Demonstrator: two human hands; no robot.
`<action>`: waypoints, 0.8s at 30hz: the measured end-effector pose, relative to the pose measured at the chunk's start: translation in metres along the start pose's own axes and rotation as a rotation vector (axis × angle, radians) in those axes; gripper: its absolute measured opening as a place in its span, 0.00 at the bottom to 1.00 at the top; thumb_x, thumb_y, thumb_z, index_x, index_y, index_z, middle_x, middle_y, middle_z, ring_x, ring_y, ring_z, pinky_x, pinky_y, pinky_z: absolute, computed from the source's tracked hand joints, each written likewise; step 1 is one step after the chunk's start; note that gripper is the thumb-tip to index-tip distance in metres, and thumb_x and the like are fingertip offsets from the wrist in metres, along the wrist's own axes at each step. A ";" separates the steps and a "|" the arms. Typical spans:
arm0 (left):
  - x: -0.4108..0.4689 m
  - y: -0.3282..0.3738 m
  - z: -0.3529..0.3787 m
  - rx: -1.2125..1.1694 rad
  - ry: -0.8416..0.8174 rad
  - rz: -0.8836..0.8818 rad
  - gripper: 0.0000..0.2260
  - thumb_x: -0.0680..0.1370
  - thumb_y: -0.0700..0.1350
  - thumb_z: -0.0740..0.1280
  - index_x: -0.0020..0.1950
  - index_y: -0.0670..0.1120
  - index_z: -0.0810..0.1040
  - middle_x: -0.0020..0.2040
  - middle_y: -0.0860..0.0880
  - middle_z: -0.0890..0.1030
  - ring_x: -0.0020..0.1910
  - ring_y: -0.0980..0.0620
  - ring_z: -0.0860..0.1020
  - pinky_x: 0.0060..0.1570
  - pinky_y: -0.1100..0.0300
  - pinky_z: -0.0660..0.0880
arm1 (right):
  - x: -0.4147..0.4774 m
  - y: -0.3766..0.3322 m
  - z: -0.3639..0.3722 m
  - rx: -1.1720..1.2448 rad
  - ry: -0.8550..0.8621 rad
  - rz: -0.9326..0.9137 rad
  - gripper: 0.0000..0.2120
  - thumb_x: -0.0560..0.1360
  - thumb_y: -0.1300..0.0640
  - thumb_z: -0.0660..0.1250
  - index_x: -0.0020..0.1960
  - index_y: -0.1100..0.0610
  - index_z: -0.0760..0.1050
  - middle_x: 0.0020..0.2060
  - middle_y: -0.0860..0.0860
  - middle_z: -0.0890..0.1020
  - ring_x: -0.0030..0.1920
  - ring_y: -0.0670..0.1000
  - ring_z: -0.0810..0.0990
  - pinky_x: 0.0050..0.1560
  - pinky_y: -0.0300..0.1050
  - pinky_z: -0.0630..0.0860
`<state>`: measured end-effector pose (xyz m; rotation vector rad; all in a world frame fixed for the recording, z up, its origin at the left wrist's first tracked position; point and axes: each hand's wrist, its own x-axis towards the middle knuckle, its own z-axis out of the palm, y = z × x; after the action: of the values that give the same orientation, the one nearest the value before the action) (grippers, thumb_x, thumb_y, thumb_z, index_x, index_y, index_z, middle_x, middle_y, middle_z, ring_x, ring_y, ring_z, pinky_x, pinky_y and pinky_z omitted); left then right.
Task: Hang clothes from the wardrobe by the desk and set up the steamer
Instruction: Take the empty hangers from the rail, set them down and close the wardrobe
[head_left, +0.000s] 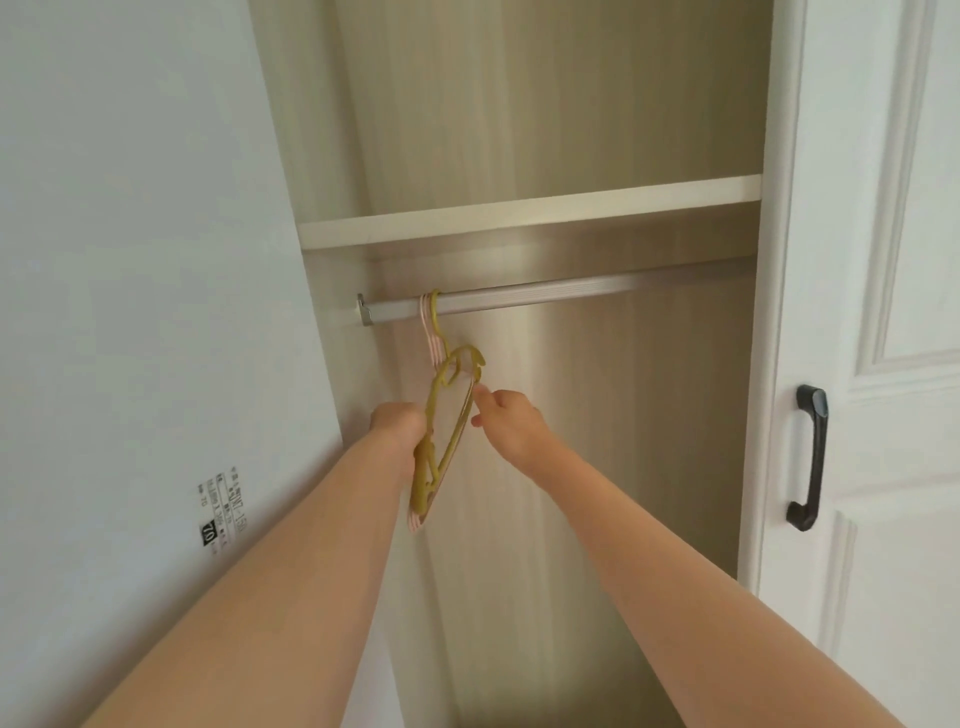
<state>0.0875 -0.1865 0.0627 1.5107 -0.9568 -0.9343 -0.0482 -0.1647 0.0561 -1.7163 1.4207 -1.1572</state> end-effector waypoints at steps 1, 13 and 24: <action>-0.001 -0.002 0.002 -0.003 -0.018 -0.012 0.10 0.76 0.34 0.56 0.47 0.36 0.77 0.39 0.40 0.78 0.36 0.43 0.75 0.41 0.53 0.74 | 0.004 -0.003 0.002 0.039 -0.004 0.013 0.26 0.81 0.42 0.50 0.59 0.62 0.73 0.55 0.56 0.80 0.53 0.55 0.76 0.54 0.47 0.70; -0.007 -0.015 0.013 -0.073 -0.175 -0.059 0.08 0.76 0.35 0.67 0.55 0.37 0.77 0.38 0.45 0.80 0.34 0.50 0.79 0.35 0.58 0.75 | 0.020 -0.009 0.006 0.010 -0.007 0.077 0.20 0.73 0.63 0.65 0.64 0.66 0.71 0.53 0.61 0.80 0.50 0.56 0.78 0.49 0.48 0.75; -0.018 -0.010 0.011 -0.114 -0.117 -0.062 0.08 0.76 0.33 0.65 0.54 0.36 0.78 0.39 0.43 0.79 0.35 0.50 0.77 0.31 0.59 0.76 | 0.016 -0.006 0.007 0.112 -0.055 0.199 0.09 0.71 0.66 0.70 0.51 0.65 0.78 0.37 0.56 0.78 0.33 0.51 0.77 0.31 0.40 0.71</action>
<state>0.0720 -0.1727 0.0530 1.4082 -0.9280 -1.1139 -0.0389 -0.1798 0.0620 -1.4825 1.4293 -1.0526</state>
